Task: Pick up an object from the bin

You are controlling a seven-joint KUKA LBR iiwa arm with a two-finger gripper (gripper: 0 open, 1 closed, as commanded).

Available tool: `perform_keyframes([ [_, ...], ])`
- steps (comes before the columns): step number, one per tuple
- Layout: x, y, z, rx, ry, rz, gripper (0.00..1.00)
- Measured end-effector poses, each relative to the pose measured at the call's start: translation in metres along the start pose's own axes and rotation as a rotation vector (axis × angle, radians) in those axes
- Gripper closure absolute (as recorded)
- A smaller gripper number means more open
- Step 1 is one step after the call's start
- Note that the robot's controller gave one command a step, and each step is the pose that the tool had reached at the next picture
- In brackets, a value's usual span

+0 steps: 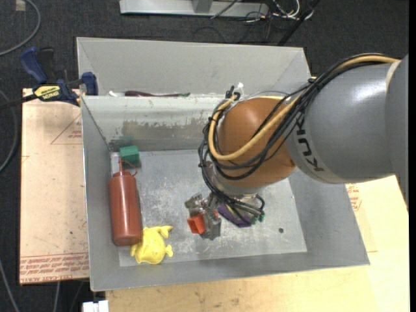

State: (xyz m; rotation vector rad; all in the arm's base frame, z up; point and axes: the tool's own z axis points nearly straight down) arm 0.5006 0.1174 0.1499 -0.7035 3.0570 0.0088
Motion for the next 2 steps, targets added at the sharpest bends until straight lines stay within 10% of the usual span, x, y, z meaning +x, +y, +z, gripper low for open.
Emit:
perform_keyframes([
  [2, 0.0, 0.001, -0.018, -0.001, 0.002, 0.001, 1.0],
])
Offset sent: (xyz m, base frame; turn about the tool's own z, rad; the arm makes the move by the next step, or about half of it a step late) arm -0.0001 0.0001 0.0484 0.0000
